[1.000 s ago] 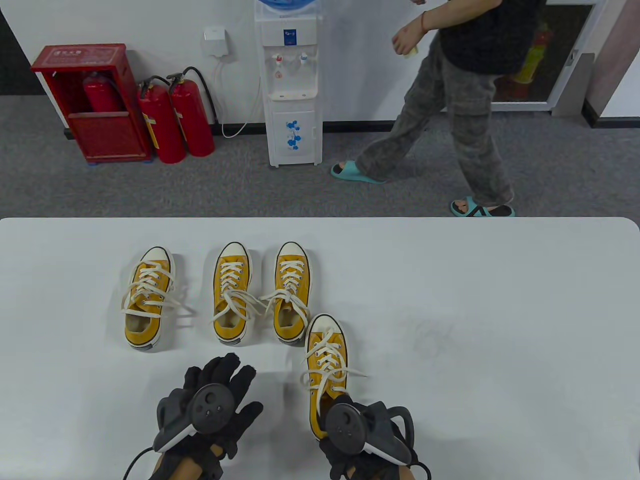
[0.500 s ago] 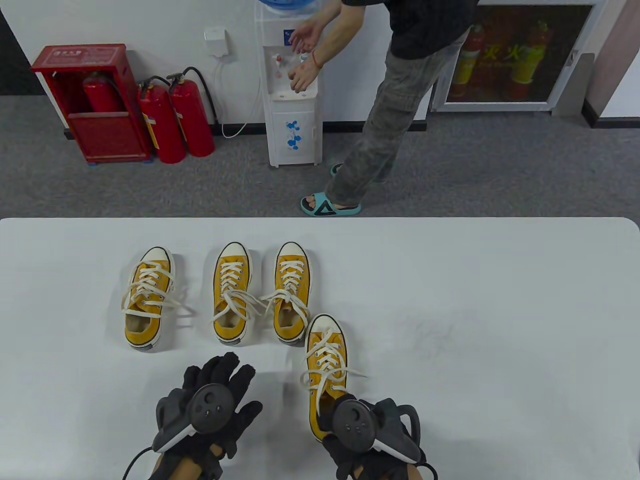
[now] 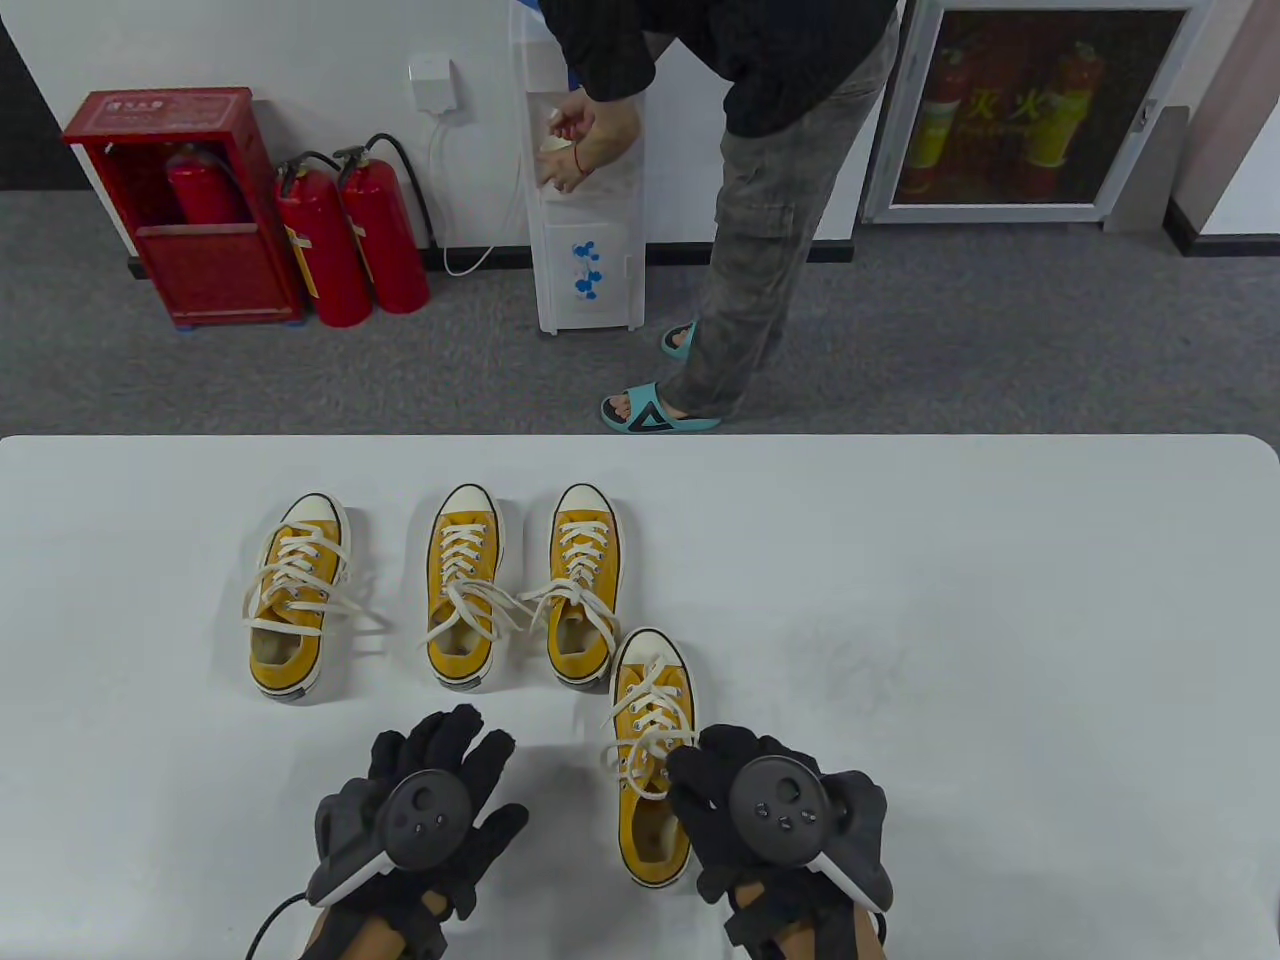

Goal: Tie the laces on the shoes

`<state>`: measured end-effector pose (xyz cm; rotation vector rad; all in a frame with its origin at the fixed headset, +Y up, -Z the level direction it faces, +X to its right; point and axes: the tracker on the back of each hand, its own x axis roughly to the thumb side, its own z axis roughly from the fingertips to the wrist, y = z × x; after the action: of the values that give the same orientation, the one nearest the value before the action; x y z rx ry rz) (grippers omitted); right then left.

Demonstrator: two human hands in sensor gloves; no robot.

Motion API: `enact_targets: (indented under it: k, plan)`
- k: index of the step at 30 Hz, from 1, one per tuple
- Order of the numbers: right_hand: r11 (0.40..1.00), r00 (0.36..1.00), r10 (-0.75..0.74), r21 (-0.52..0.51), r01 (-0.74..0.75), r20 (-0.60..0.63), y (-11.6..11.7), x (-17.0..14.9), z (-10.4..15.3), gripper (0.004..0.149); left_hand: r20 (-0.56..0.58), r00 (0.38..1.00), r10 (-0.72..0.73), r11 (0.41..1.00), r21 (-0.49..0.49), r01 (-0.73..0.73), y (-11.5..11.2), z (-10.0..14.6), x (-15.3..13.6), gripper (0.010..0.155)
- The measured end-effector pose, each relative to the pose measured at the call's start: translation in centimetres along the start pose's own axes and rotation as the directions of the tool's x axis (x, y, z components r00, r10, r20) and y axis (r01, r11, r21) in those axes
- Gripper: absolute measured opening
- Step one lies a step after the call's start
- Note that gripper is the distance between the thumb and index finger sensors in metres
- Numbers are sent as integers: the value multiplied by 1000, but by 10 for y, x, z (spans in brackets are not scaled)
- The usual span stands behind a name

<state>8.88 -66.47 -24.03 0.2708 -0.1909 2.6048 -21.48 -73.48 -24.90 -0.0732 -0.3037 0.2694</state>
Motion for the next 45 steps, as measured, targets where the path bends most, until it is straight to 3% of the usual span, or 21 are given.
enact_targets:
  k: [6, 15, 19, 22, 26, 28, 34, 39, 45]
  plan:
    - [998, 995, -60, -31, 57, -82, 3, -4, -14, 52, 4, 1000, 2, 1000, -4, -2, -1, 0, 1, 76]
    - [1000, 995, 4, 29, -1, -104, 51, -23, -22, 60, -3, 1000, -1, 1000, -25, 1, -3, 0, 2, 76]
    - [1000, 991, 2, -15, -4, -132, 61, -26, -23, 58, -4, 1000, -1, 999, -33, 1, -4, 0, 2, 75]
    - [995, 982, -93, -62, 84, -163, 61, -30, -22, 51, -2, 1000, 3, 999, -37, -3, -4, 0, 2, 76]
    - [992, 978, -86, -109, 67, -188, 57, -33, -21, 43, -2, 1000, 1, 999, -50, -1, -6, -1, 3, 76]
    - [989, 975, -109, -117, 88, -192, 54, -35, -20, 43, -2, 1000, 3, 999, -54, -3, -6, -1, 3, 75]
    - [993, 980, -102, -73, 91, -170, 51, -37, -17, 69, -2, 1000, 4, 999, -51, -4, -6, -1, 3, 75]
    - [998, 976, -58, -14, 57, -210, 52, -42, -15, 70, -4, 1000, 8, 998, -60, -8, -7, -2, 3, 75]
    - [990, 944, -112, -120, 78, -311, 33, -57, -8, 56, -9, 1000, 11, 998, -64, -12, -7, -2, 3, 76]
